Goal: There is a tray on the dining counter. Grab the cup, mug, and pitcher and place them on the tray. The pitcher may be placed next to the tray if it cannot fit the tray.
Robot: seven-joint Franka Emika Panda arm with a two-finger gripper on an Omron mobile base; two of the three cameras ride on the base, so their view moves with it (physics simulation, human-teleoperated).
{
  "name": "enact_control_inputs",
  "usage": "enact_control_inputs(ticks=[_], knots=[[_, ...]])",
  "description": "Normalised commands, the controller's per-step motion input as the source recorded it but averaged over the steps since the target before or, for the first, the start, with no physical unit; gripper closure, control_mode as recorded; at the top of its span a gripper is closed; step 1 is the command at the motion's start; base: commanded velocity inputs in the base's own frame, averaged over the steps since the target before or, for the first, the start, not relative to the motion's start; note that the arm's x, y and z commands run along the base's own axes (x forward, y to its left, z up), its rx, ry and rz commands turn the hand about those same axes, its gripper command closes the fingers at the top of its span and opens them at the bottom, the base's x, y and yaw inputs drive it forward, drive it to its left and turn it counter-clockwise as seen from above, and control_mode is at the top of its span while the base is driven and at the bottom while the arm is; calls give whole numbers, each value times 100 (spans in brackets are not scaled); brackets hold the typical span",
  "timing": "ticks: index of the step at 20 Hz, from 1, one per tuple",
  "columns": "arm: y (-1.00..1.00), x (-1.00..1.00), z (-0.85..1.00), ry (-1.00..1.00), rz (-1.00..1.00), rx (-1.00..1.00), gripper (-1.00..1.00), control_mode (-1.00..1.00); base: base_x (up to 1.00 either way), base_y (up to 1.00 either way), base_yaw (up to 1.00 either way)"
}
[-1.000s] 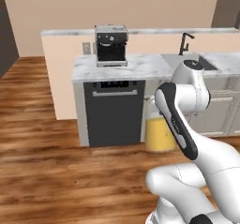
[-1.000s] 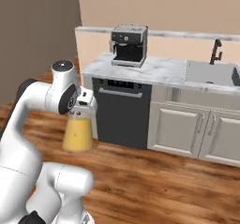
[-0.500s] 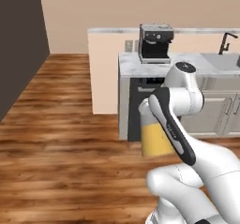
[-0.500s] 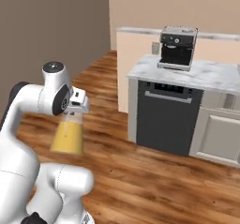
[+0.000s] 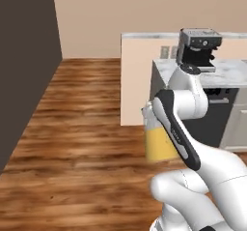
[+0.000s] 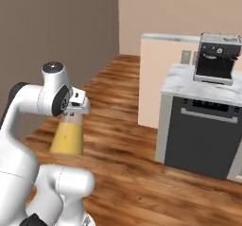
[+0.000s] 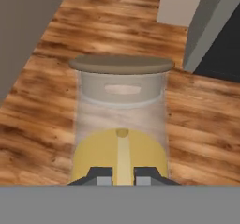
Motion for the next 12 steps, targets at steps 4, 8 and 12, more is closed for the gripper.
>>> enact_control_inputs(ticks=[4, 8, 12], knots=[[0, 0, 0, 0, 0, 0, 100, 100, 100, 100, -13], [0, 0, 0, 0, 0, 0, 100, 100, 100, 100, -21], [0, 0, 0, 0, 0, 0, 100, 100, 100, 81, -28]])
